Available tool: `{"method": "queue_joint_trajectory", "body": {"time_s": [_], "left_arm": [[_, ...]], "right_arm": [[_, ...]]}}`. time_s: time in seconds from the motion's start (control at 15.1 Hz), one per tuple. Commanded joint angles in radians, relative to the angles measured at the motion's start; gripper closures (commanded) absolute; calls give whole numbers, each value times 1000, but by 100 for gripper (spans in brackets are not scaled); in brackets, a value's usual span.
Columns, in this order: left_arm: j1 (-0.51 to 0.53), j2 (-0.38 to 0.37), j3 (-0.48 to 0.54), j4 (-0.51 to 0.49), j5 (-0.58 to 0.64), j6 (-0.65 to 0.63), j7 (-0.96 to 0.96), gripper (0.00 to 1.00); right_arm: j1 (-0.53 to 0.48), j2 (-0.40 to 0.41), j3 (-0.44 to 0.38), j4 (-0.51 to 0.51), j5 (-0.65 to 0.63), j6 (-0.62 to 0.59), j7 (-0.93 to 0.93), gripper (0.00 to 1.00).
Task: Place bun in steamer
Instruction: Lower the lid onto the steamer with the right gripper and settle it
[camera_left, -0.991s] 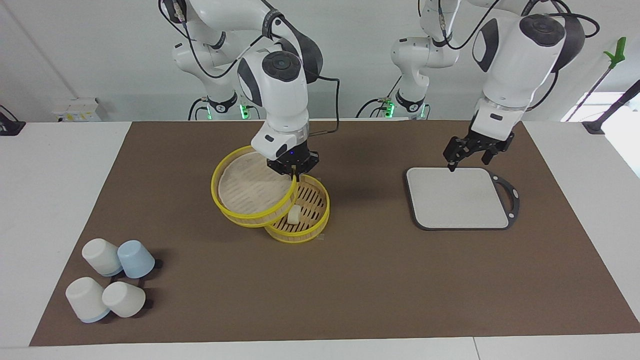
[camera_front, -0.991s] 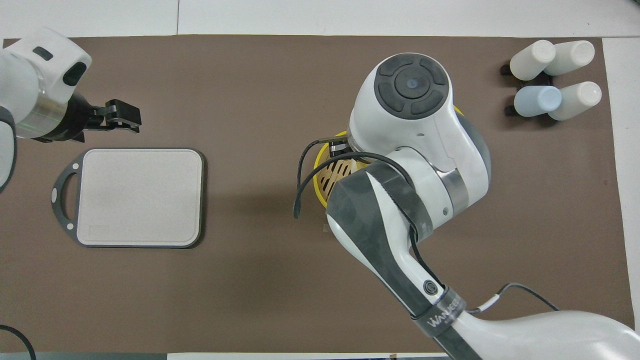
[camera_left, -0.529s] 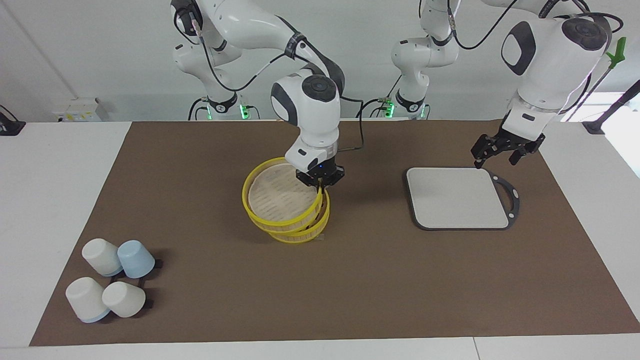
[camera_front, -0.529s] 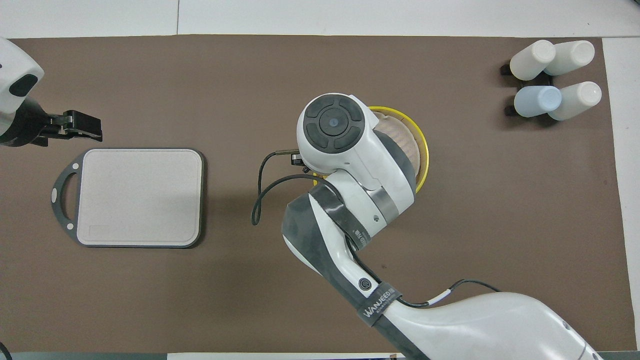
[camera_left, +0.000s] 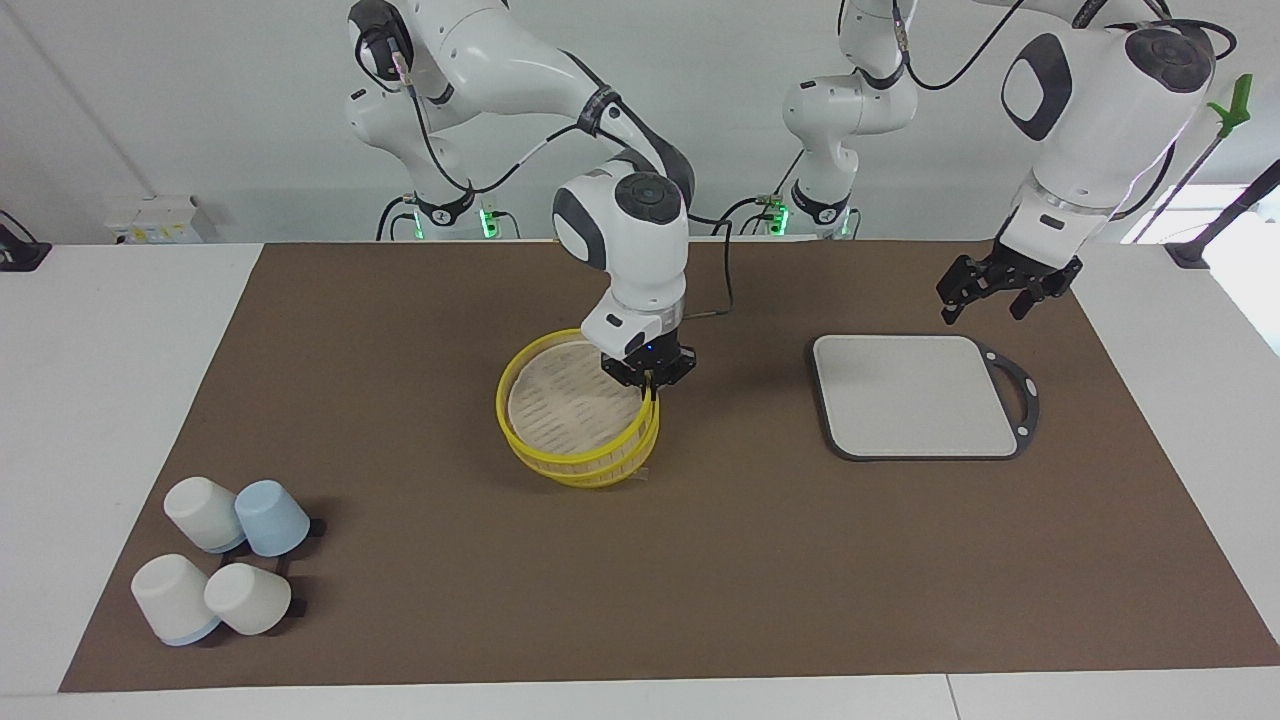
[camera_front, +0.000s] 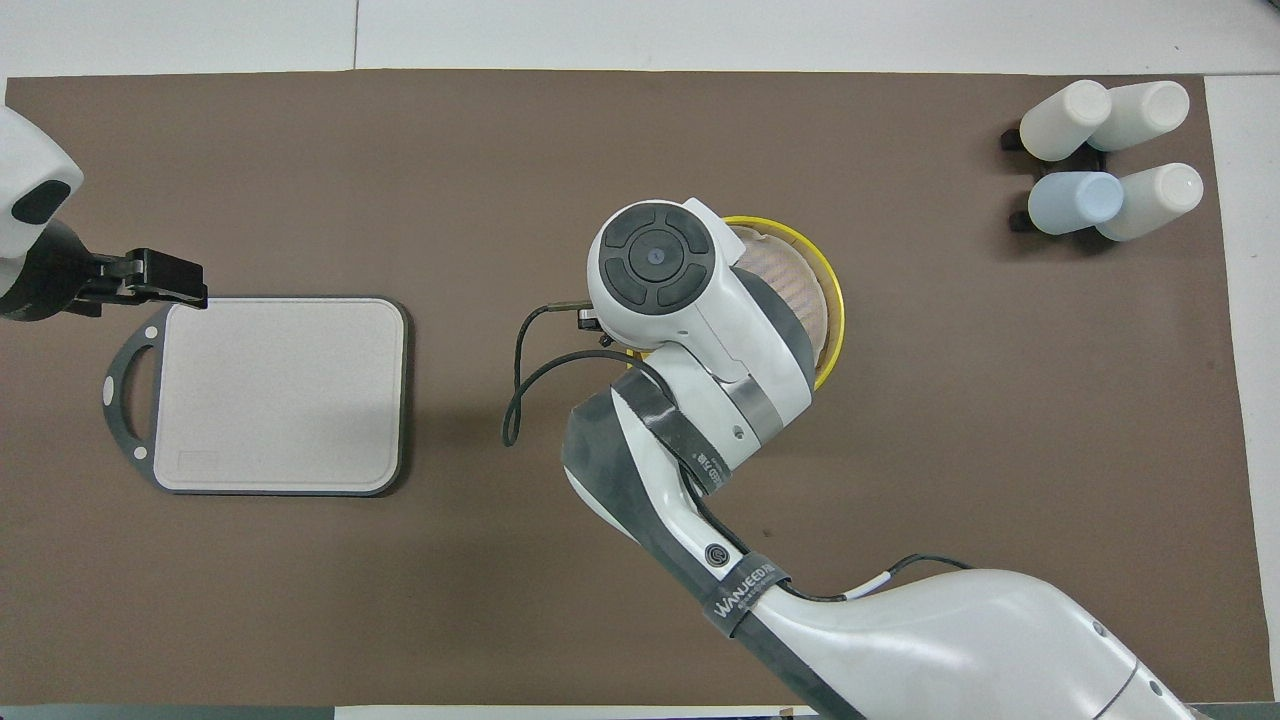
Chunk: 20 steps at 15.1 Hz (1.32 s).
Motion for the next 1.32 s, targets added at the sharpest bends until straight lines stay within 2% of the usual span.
{"method": "queue_joint_trajectory", "body": {"time_s": [0.0, 0.26, 1.26], "left_arm": [[13, -47, -5, -48, -22, 6, 21, 0], [39, -93, -9, -91, -22, 7, 41, 0], [40, -95, -12, -78, -23, -17, 61, 0]], "right_arm": [[18, -8, 2, -16, -13, 23, 46, 98], [19, -6, 2, -21, -13, 24, 46, 97], [28, -15, 2, -91, -14, 112, 53, 92]]}}
